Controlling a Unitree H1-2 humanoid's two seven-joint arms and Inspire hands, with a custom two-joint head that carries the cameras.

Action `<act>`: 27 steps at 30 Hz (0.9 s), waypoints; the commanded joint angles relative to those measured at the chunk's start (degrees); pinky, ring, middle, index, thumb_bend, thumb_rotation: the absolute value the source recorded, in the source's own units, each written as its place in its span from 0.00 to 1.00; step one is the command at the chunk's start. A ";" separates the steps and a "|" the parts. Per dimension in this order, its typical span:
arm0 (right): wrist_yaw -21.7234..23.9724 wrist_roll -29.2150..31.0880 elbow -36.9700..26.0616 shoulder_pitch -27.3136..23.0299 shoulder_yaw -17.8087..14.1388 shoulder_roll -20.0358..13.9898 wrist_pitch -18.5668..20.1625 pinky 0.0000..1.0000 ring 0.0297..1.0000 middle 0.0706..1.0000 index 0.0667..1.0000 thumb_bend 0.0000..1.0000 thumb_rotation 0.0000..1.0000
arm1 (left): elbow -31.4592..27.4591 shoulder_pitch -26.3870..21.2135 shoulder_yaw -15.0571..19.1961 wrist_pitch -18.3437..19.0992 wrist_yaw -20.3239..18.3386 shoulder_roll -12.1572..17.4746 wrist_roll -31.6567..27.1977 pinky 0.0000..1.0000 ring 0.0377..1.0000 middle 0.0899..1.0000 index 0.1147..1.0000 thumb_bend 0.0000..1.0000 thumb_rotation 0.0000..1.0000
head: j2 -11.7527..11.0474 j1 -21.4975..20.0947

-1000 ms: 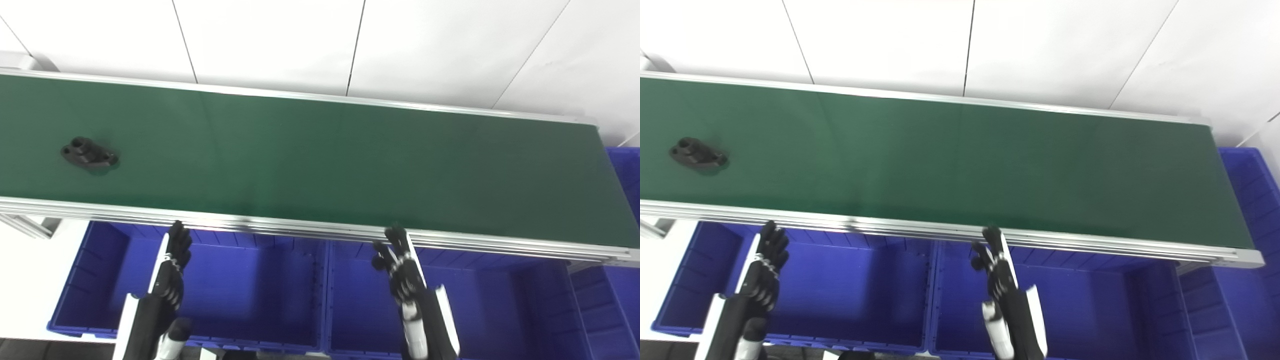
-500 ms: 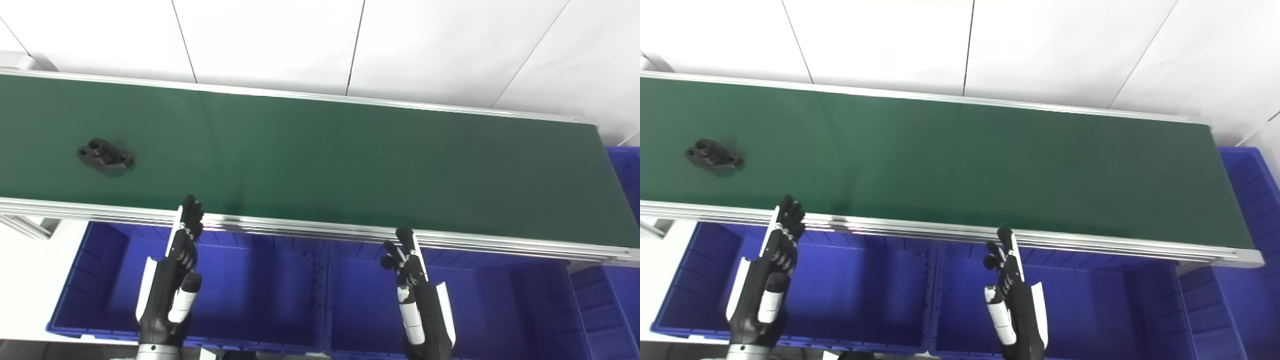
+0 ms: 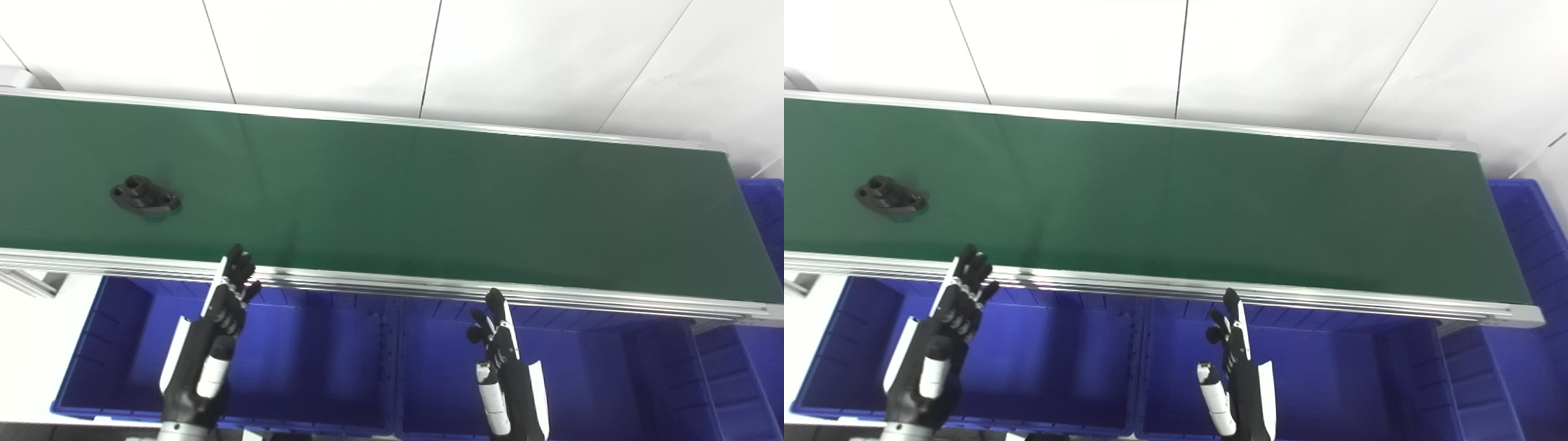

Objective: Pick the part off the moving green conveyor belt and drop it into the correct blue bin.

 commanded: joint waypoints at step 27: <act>-0.54 4.18 6.38 -4.02 -1.81 -4.95 -4.66 0.93 0.95 1.00 1.00 0.78 0.95 | 10.85 -1.05 -2.64 -11.95 0.85 -7.16 6.44 0.93 0.97 1.00 1.00 0.92 0.88 | -12.71 18.19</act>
